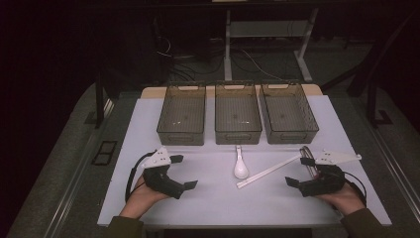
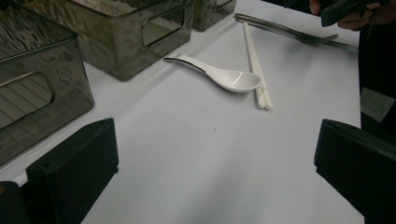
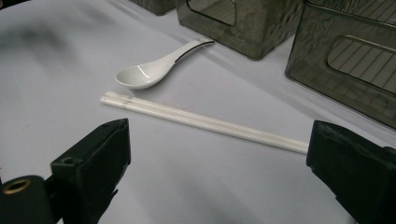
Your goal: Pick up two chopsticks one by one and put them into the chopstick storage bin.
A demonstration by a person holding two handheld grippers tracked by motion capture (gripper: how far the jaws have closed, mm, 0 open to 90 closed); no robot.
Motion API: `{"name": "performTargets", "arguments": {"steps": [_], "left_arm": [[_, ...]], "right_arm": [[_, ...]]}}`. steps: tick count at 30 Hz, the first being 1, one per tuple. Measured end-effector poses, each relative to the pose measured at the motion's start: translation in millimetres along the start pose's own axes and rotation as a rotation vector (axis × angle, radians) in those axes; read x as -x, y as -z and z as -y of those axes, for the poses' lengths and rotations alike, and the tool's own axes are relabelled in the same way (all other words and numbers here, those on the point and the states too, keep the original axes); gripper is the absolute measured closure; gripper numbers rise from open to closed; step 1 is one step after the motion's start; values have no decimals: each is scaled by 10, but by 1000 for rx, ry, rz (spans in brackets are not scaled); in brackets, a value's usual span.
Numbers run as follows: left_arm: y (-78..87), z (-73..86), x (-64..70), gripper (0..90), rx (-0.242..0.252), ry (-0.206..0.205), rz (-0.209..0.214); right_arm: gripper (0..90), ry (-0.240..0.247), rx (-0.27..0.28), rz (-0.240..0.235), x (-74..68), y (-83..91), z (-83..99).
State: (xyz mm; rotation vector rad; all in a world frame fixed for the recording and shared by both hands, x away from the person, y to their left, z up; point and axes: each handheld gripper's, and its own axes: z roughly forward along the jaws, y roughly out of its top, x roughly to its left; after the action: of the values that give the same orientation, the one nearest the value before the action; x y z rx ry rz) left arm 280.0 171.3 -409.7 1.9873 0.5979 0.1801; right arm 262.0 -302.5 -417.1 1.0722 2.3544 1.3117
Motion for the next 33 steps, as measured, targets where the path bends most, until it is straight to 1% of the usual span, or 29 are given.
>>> {"name": "performTargets", "arguments": {"steps": [3, 6, 9, 11, 12, 13, 14, 16, 17, 19, 20, 24, 25, 26, 27, 28, 29, 30, 31, 32, 33], "left_arm": [[-3, 3, 3, 0, -6, -1, 0], [-11, 3, 12, 0, -14, -3, 0], [-23, 4, 19, 0, -25, -12, 0], [-24, 4, 22, 0, -26, -11, -1], [-24, 4, 23, 0, -25, -9, -3], [-20, 4, 28, 0, -25, -11, -6], [-20, 4, 28, 0, -25, -11, -6], [-17, 12, 31, 0, -34, -15, -6], [-17, 16, 34, 0, -36, -15, -7], [-15, 20, 40, 0, -31, -13, -9], [-15, 21, 40, 0, -30, -12, -9], [-19, 28, 29, 0, -31, -4, -8], [-19, 28, 29, 0, -31, -4, -8], [-19, 29, 28, 0, -33, -5, -8], [-19, 29, 28, 0, -33, -5, -8], [-20, 29, 29, 0, -34, -4, -7], [-21, 30, 28, 0, -37, -6, -6], [-21, 29, 26, 0, -39, -9, -7], [-23, 28, 21, 0, -39, -15, -7], [-25, 27, 22, 0, -37, -14, -6], [-28, 28, 29, 0, -34, -5, -7]], "right_arm": [[64, 2, -10, -13, 26, 0, -25], [64, 11, -23, -5, 51, -8, -57], [64, 14, -54, -1, 78, -8, -94], [68, 5, -67, 2, 102, -5, -115], [141, -5, -71, 9, 120, 0, -124], [190, -2, -64, 11, 144, 12, -128], [194, -8, -66, 9, 165, 19, -139], [290, -20, -74, 17, 211, 26, -171], [333, -15, -73, 15, 232, 27, -184], [348, -15, -76, 15, 251, 21, -201], [398, -15, -87, 30, 294, -4, -232], [493, -33, -109, 29, 384, -66, -281], [525, -31, -109, 34, 407, -77, -290], [548, -32, -111, 35, 428, -85, -297], [548, -32, -111, 35, 428, -85, -297], [601, -37, -113, 38, 465, -100, -311], [601, -37, -113, 38, 465, -100, -311], [648, -41, -122, 43, 499, -112, -324], [648, -41, -122, 43, 499, -112, -324], [703, -38, -127, 47, 535, -126, -330], [703, -38, -127, 47, 535, -126, -330]]}}
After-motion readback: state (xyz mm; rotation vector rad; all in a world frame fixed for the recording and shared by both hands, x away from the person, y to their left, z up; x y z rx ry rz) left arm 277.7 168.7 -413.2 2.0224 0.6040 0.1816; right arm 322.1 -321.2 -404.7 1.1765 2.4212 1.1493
